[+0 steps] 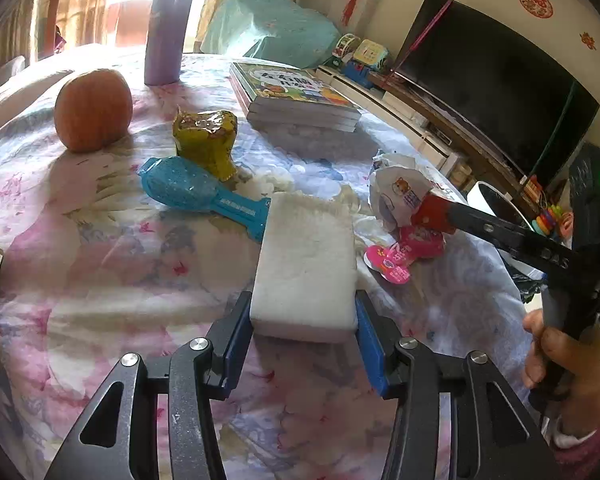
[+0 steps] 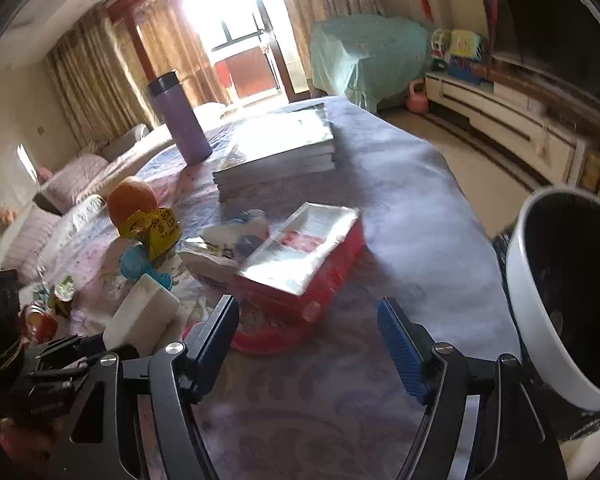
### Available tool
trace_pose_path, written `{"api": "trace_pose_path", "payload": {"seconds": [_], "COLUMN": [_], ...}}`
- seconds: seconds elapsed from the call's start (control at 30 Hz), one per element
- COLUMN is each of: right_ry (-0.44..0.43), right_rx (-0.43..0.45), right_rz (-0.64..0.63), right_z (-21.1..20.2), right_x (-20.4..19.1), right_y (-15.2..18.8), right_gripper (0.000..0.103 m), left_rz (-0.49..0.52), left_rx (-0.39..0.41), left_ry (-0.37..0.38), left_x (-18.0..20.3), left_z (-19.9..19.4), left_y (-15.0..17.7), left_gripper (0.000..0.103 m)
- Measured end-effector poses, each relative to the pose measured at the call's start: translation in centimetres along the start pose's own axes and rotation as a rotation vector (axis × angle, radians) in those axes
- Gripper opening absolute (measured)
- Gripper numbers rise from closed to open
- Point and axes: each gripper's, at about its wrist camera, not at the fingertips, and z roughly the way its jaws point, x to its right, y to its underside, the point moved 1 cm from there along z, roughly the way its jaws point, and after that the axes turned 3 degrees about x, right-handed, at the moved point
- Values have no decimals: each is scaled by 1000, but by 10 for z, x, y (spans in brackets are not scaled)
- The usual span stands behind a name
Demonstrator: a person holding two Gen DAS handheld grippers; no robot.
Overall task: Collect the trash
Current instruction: 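Grasp the white foam block with the left tool while the right tool grasps the red-and-white milk carton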
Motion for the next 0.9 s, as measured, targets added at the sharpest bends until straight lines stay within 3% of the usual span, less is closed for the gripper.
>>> {"api": "trace_pose_path", "payload": {"seconds": [0.27, 0.37, 0.43, 0.53, 0.6, 0.67, 0.9], "right_ry": [45, 48, 74, 53, 48, 47, 65], "right_rx": [-41, -37, -31, -35, -35, -23, -39], "right_rz": [-21, -8, -2, 50, 57, 35, -52], "right_z": [37, 27, 17, 10, 11, 12, 37], "right_x": [-5, 9, 22, 37, 38, 34, 24], "right_y": [-14, -14, -11, -10, -12, -15, -28], "right_gripper": [72, 56, 56, 60, 73, 80, 79], "left_rz": [-16, -13, -7, 5, 17, 28, 52], "left_rx": [1, -4, -10, -12, -10, -8, 1], "left_ry": [9, 7, 6, -6, -22, -38, -90], "left_x": [1, 2, 5, 10, 14, 17, 21], "left_z": [-5, -3, 0, 5, 6, 8, 18], "left_y": [5, 5, 4, 2, 0, -3, -13], "left_gripper": [48, 49, 49, 50, 52, 53, 57]}}
